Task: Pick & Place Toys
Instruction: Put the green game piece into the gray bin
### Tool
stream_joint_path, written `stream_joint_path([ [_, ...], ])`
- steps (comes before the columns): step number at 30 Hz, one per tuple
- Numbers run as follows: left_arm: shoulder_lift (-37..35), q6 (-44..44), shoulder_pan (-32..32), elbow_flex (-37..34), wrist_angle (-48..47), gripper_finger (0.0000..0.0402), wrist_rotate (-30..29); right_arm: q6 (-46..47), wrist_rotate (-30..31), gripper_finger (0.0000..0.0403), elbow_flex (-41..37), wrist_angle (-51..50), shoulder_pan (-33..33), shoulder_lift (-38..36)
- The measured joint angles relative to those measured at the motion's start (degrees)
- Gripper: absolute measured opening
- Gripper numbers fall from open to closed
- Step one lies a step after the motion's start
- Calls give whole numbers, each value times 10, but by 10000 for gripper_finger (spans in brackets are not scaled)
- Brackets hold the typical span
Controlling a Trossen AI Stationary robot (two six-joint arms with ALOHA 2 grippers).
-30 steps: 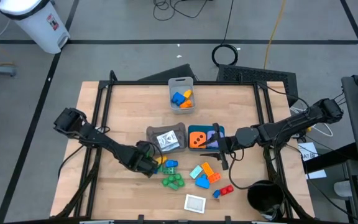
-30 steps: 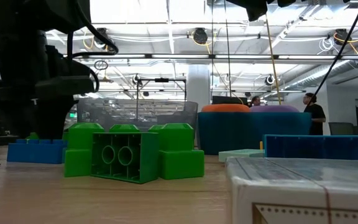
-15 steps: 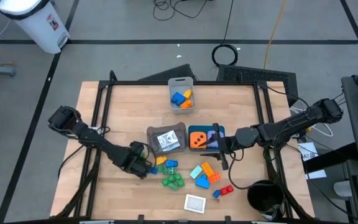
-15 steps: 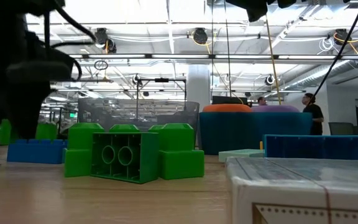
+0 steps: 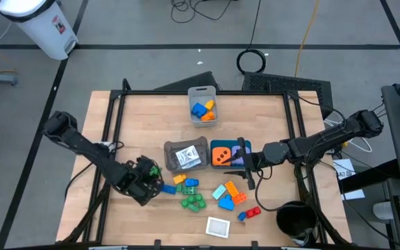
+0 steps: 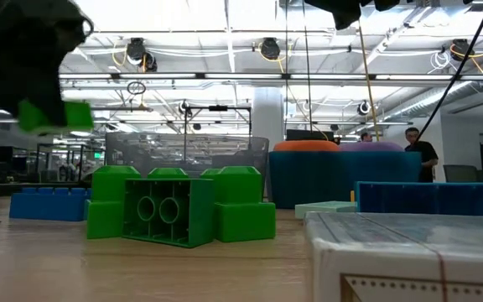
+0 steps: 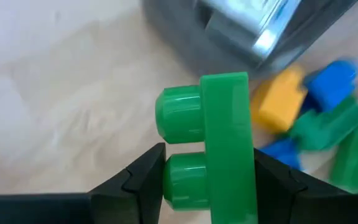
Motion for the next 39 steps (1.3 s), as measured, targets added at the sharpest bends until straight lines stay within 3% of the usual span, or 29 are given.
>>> stream_joint_path([
  [4, -21, 46, 0, 0, 35, 186, -71, 0, 0, 157, 0, 0, 0, 0],
  [7, -27, 133, 7, 0, 105, 186, -115, 0, 0, 157, 0, 0, 0, 0],
  [11, -26, 304, 30, 1, 237, 186, -150, 0, 3, 157, -15, 31, -1, 0],
  [17, -18, 629, 73, 1, 439, 186, -154, -5, 33, 157, -80, 170, -17, 0],
  [20, -18, 722, 102, 1, 497, 186, -148, 7, 30, 158, -115, 231, -32, 1],
  [25, -18, 814, 173, 0, 566, 186, -52, 30, 30, 187, -153, 295, -58, 12],
  [32, 7, 933, 293, -16, 695, 186, 142, 70, 28, 284, -157, 404, -92, 101],
  [39, 29, 948, 404, -16, 734, 186, 315, 80, 23, 332, -158, 522, -146, 164],
])
